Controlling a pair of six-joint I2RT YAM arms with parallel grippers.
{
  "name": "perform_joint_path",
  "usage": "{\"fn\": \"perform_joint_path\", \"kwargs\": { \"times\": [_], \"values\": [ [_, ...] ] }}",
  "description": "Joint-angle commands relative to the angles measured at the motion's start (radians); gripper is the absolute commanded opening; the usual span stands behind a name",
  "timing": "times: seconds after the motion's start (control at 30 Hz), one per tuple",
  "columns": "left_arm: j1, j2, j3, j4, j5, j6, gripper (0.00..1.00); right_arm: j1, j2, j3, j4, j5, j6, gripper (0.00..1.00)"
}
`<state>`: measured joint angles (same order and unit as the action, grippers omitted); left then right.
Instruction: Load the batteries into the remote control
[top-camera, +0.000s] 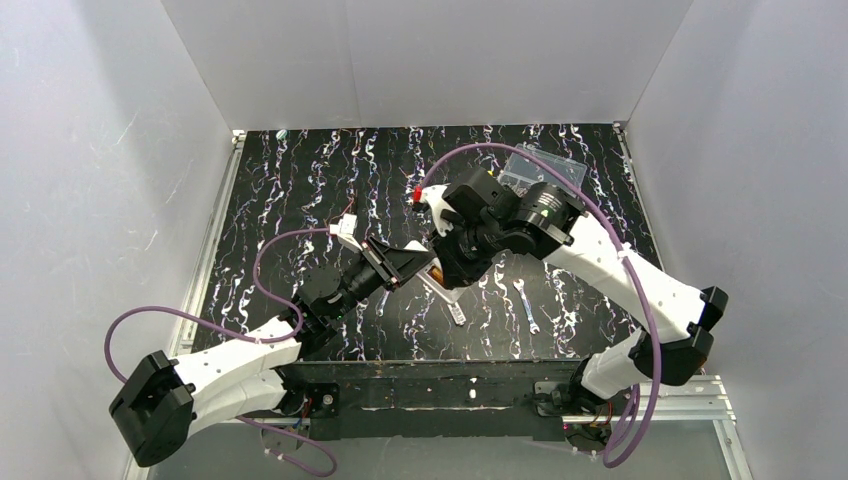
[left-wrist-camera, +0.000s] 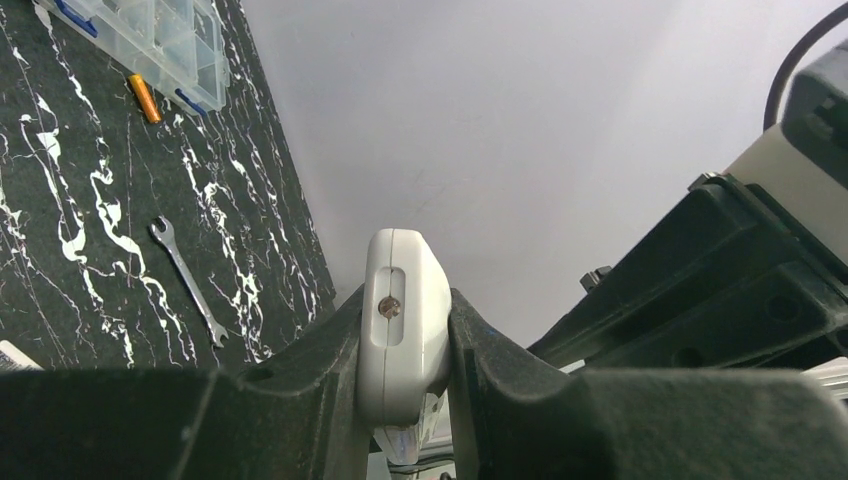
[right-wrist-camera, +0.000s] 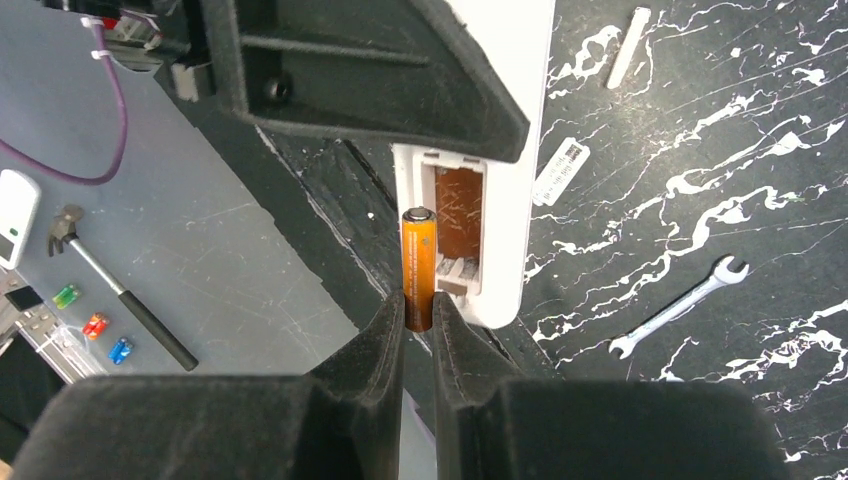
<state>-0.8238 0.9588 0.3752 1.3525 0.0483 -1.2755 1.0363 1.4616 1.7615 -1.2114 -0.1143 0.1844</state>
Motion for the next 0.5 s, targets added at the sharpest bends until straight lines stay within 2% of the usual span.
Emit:
{"fn": "perform_joint_path", "kwargs": {
  "times": [0.0,0.47],
  "values": [
    [-0.008,-0.041,0.042,0.079,-0.002,0.008,0.00,0.005,0.035,0.044,-0.024,0.019,0.016,0.01],
    [-0.009,-0.045,0.038,0.079,-0.001,0.008,0.00,0.006,0.074,0.049,-0.055,0.047,0.015,0.02]
  ]
}}
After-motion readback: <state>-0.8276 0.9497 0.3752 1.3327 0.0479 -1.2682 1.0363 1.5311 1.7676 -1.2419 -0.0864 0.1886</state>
